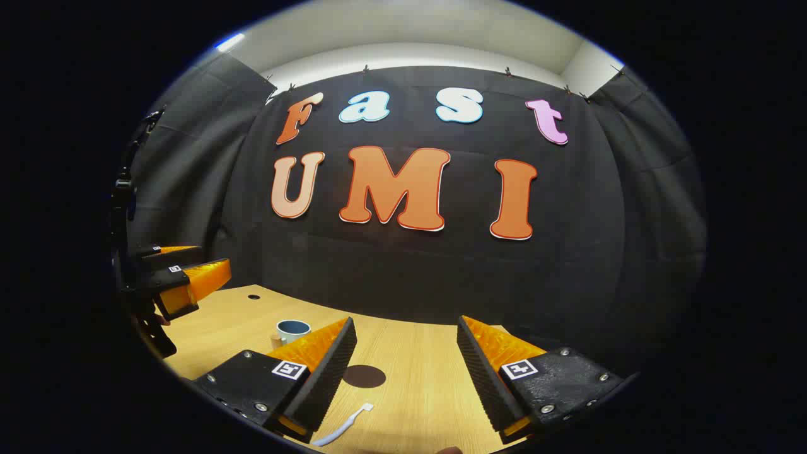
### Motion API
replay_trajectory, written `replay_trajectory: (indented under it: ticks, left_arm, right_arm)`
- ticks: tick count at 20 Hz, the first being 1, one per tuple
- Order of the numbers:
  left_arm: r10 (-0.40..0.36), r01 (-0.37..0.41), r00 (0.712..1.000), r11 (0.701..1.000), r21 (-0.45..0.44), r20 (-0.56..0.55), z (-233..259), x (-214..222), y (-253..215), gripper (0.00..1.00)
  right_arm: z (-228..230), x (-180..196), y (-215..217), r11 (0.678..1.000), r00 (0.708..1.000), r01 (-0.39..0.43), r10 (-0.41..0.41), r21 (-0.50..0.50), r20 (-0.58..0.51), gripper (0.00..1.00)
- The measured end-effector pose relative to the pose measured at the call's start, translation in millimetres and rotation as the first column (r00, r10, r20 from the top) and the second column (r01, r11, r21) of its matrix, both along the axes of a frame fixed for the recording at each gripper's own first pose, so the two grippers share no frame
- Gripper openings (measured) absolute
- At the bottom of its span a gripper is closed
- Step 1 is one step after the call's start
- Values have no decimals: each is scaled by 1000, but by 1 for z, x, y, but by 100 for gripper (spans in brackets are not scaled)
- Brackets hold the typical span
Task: Put the toothbrush and toothpaste on the desktop into the cup, then pick up the cup and place it on the coaster on the desktop.
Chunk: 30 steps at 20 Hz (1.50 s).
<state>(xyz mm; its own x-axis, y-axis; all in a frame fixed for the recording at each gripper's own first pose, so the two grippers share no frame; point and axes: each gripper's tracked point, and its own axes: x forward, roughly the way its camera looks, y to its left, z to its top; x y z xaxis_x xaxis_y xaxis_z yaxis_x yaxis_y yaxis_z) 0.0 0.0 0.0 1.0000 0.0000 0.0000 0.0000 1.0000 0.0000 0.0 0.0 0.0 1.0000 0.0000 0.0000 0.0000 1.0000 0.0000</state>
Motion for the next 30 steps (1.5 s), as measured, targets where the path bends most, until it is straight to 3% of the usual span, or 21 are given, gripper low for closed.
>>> replay_trajectory:
  ticks: [12, 18, 24, 27, 30]
  left_arm:
    - [4, -5, 998, 1000, -20, -57, -16, 8, 2, 100]
    - [-23, 25, 987, 1000, 9, -156, -32, 14, -7, 100]
    - [-42, 63, 959, 996, 68, -281, -52, 25, -13, 100]
    - [-68, 94, 918, 994, 48, -391, -79, 30, -18, 100]
    - [-97, 127, 876, 991, 33, -472, -97, 32, -19, 100]
  right_arm:
    - [-19, 6, 1, 999, 996, -10, 13, 39, -86, 96]
    - [-42, 8, 2, 995, 970, -48, 67, 84, -235, 96]
    - [-71, 15, 8, 989, 900, -87, 130, 122, -416, 95]
    - [-85, 16, 15, 978, 845, -98, 179, 183, -505, 94]
    - [-98, 11, 26, 962, 765, -104, 240, 252, -598, 92]
